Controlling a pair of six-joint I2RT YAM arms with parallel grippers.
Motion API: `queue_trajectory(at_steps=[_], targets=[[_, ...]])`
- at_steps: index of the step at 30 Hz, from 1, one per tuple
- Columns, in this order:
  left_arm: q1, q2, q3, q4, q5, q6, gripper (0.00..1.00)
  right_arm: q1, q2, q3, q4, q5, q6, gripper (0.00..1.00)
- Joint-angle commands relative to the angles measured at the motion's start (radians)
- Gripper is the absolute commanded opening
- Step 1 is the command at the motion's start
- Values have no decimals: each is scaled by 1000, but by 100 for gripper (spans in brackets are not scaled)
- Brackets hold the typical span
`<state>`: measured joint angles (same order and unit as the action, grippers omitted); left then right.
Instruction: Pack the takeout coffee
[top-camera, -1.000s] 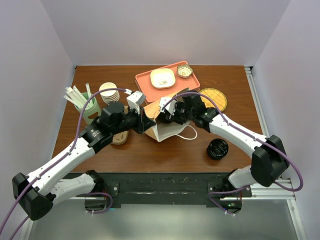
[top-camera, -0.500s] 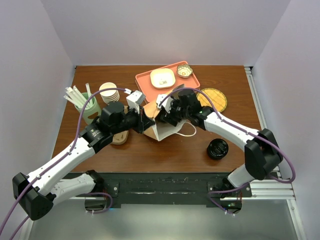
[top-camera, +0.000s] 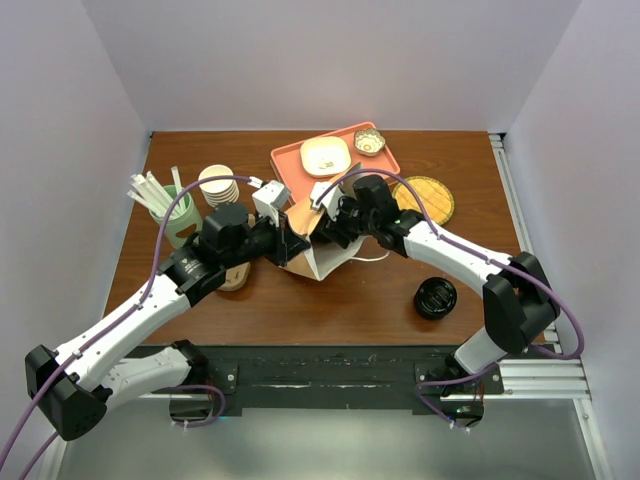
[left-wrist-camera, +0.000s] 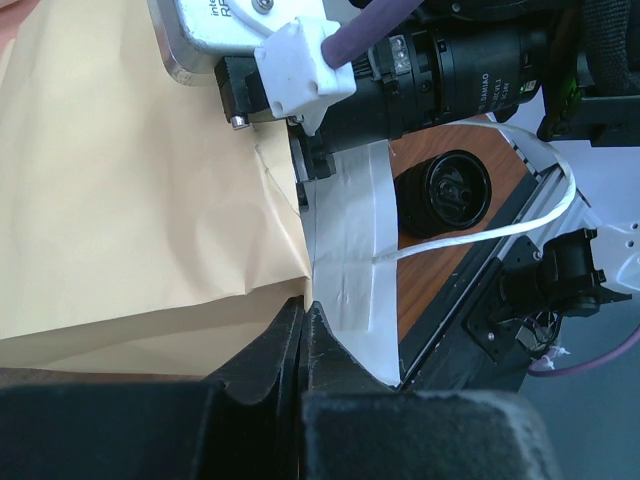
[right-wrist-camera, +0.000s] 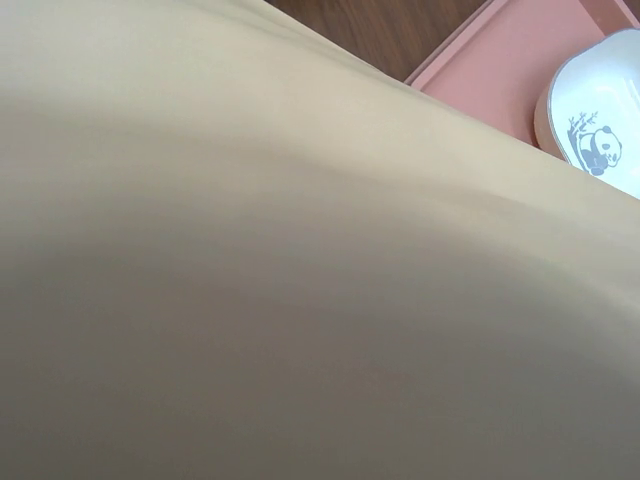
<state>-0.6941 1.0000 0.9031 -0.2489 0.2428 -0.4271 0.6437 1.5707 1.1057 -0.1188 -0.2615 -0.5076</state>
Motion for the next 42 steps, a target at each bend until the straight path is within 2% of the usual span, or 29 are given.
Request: queue_trajectory(at_steps=[1,7,18,20,24,25,27,39,41,42], targets=[[-5,-3,20,40,58,-7,0,-7,15,-15,-1,-33,43,63],[-5,12,28,39,61,1,0,-7,5,-58,68,-13,90,76],[-5,28,39,36,53,11,0,-9,72,-14,30,-77,61,77],[-5,29,43,31,50,14,0,-10,75,-10,19,-76,49,73],[-5,34,56,14,43,21,0,-13,75,-10,25,-58,41,52],[-5,34,59,13,38,22,0,-13,77,-9,22,-58,38,43],[-5,37,68,2,26,25,0,-13,78,0,19,-53,35,32],[-5,46,95,-16,7,45,0,-19,26,20,-28,-2,-5,10],[-5,48,99,-20,6,50,0,-19,23,25,-39,-2,-11,6],[-5,48,99,-21,4,51,0,-21,19,25,-45,-4,-12,0]])
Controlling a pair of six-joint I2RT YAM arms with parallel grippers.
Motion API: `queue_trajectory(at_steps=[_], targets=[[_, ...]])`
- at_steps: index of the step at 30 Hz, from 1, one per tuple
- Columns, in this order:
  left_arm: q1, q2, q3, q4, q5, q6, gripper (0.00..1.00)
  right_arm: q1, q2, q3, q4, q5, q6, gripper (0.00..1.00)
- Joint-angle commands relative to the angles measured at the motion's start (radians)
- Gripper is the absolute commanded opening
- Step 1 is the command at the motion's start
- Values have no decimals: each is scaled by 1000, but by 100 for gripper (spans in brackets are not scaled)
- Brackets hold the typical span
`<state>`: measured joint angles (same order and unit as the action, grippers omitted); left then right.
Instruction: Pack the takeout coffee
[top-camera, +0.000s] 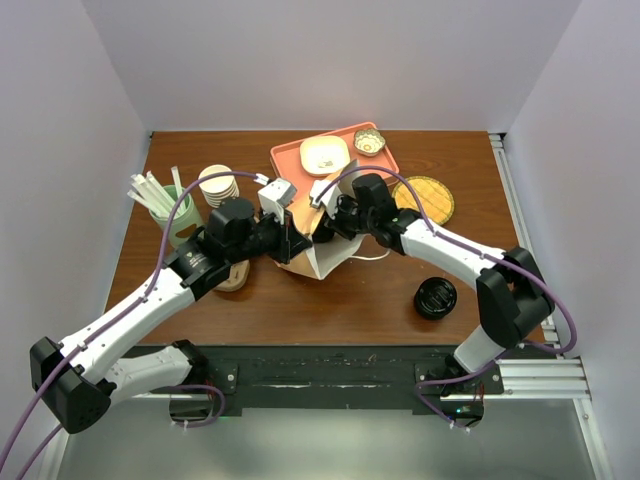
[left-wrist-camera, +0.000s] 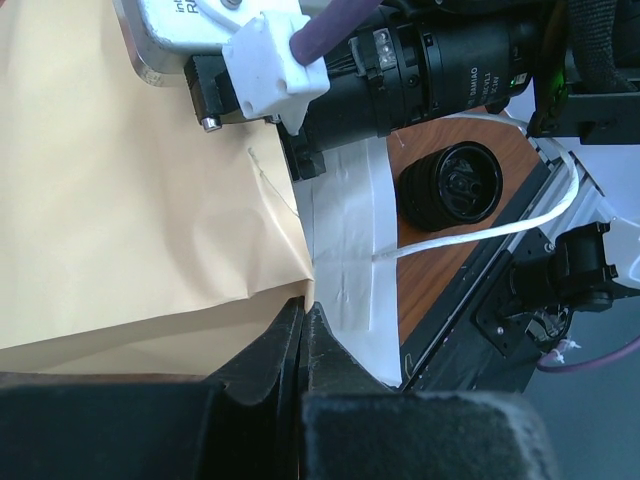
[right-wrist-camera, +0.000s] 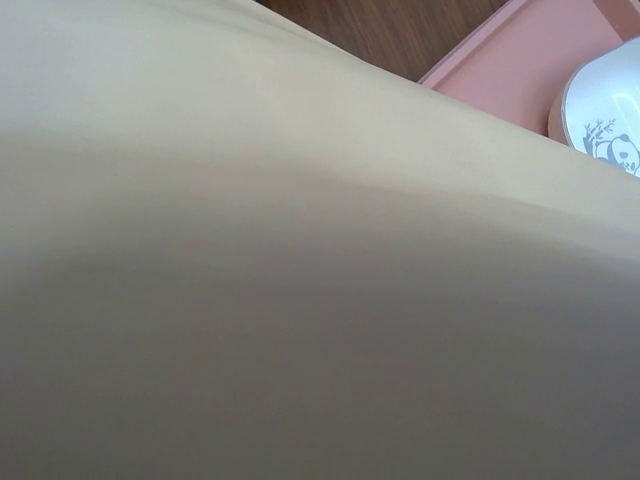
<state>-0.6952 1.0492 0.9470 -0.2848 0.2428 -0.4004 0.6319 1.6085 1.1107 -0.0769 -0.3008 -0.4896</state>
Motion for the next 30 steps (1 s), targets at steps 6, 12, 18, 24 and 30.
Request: queue_trajectory(at_steps=[6,12,18,24,30], targets=[[-4,0,55,4,4,31,0,-11,-47,23,-98,40,-29,0],[-4,1,62,-17,-19,38,0,-12,-97,26,-86,38,15,0],[-3,9,96,-46,-51,40,0,-12,-151,63,-130,34,51,0],[-3,23,127,-77,-65,41,0,-11,-145,170,-250,49,129,0],[-3,28,150,-119,-100,63,0,-11,-153,270,-380,45,189,0]])
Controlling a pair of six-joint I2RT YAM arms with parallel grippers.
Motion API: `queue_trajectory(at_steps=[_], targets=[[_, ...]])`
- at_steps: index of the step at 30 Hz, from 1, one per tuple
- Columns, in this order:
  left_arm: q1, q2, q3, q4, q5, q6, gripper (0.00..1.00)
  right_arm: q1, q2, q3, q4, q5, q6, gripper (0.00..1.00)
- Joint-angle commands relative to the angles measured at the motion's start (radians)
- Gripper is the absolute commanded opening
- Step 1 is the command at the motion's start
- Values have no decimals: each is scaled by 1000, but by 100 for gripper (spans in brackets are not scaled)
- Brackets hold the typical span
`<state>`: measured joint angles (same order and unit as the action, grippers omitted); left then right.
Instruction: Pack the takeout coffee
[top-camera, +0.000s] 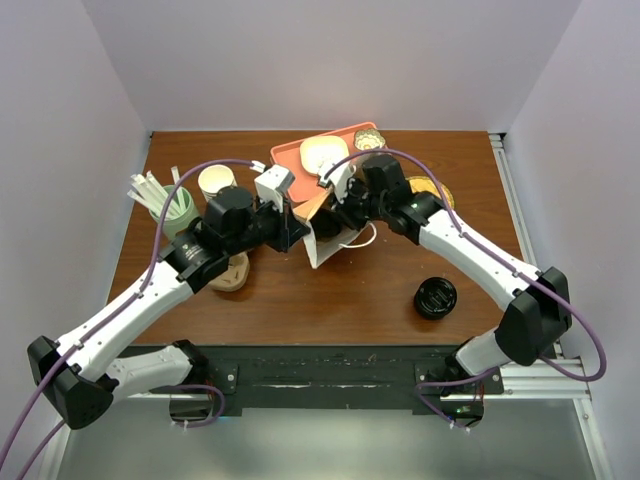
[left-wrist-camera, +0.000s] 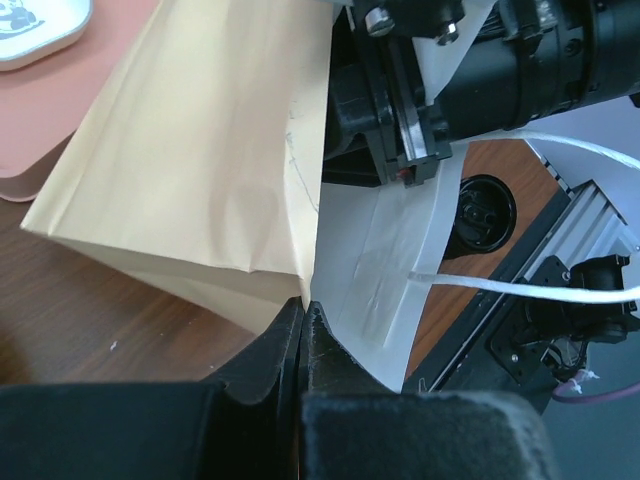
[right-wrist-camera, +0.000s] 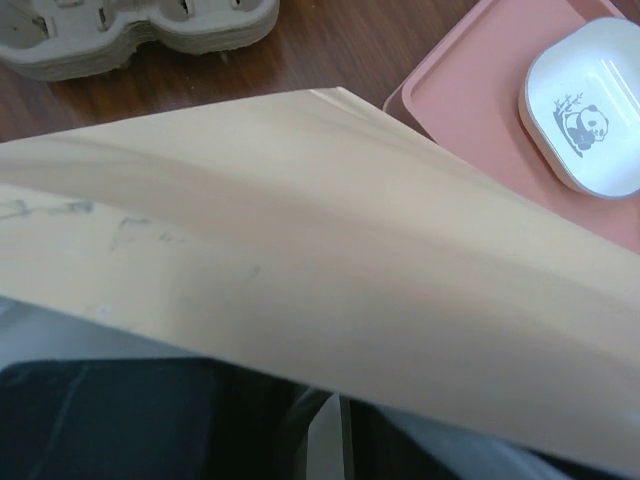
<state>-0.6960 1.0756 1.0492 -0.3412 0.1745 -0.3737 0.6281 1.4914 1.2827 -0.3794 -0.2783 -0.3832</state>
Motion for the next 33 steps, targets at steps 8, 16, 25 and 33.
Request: queue_trajectory(at_steps=[8,16,25,33], targets=[[-2,63,191,-197,-84,42,0,-8,-75,202,-262,-10,220,0],[-2,125,328,-341,-119,41,0,-8,-183,176,-259,-74,346,0],[-3,175,436,-410,-135,53,0,-7,-238,175,-296,-135,420,0],[-2,187,474,-440,-144,70,0,-7,-270,127,-204,-145,566,0]])
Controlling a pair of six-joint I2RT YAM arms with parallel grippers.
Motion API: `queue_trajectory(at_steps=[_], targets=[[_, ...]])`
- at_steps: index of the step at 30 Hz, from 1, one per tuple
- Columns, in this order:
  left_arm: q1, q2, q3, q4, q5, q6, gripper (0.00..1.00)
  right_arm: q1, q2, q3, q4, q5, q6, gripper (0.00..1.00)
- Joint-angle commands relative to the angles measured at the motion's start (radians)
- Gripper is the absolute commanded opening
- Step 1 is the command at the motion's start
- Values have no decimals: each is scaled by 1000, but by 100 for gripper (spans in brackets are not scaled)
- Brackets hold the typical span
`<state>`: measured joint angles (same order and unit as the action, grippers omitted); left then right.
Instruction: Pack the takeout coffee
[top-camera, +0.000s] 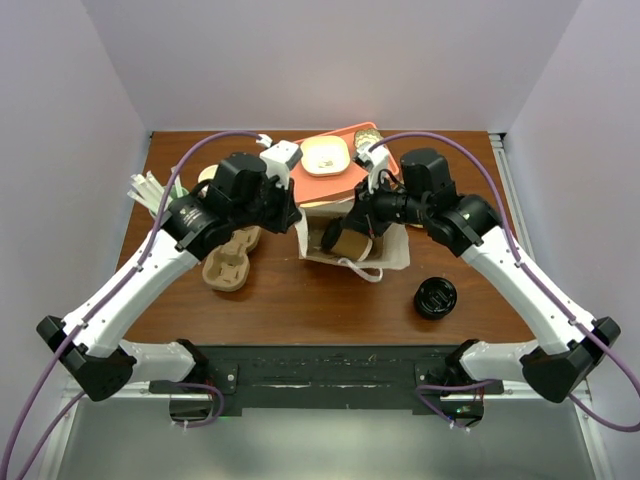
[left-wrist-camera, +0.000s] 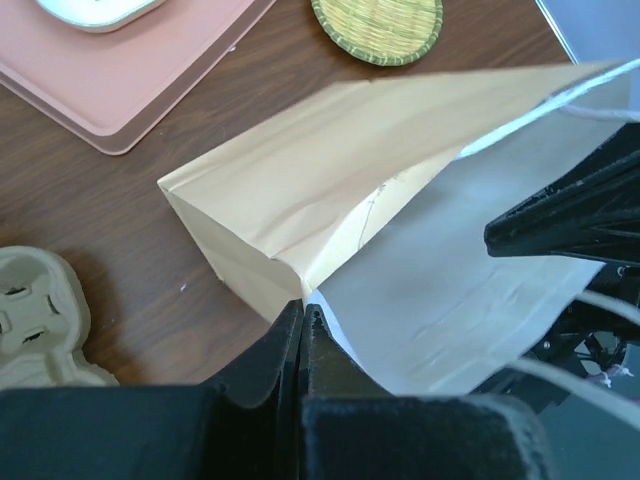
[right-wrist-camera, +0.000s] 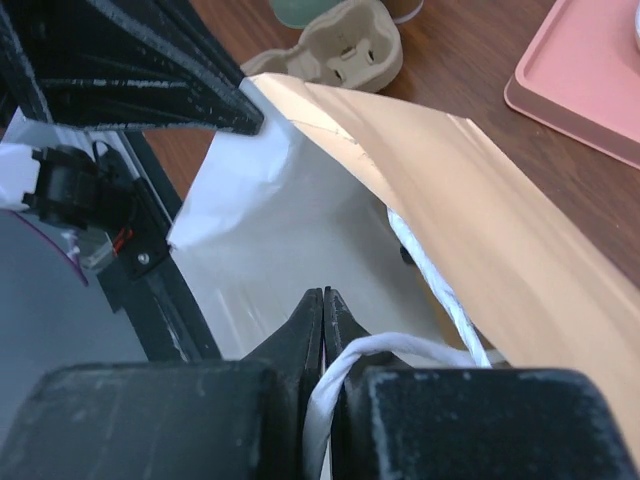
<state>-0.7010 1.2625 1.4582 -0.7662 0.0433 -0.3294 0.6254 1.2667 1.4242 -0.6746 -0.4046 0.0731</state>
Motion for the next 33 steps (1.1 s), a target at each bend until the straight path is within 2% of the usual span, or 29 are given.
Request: queue_trajectory(at_steps=[1,5,6,9,10,11,16,21,25,29,30,31,33], targets=[[1,5,79,-27,-13,27,0,-7,-50,-16,101,-16,116,0],[3,-21,53,2,13,12,0,-4,-50,-7,93,-29,103,0],[1,-31,35,17,26,7,0,-4,-64,-51,118,-34,84,0],[3,-72,-42,83,79,-13,0,16,-110,-120,139,42,44,11],[0,-81,-79,115,93,-23,0,20,-113,-120,130,79,36,19],[1,-104,-102,134,114,-34,0,26,-116,-119,119,111,34,23],[1,-190,-309,330,167,-167,0,49,-95,-93,49,223,80,29],[0,-239,-394,398,138,-244,0,95,-24,-42,-118,277,220,35],[0,-253,-423,413,109,-264,0,189,-98,-160,-16,380,295,38],[-2,-264,-433,433,115,-275,0,227,-87,-192,-54,487,355,40],[-3,-268,-441,435,116,-280,0,238,-93,-217,-28,545,353,42],[-2,-281,-449,452,118,-284,0,243,-98,-232,1,565,350,48],[-2,-291,-470,487,141,-286,0,243,-89,-246,44,616,343,53]])
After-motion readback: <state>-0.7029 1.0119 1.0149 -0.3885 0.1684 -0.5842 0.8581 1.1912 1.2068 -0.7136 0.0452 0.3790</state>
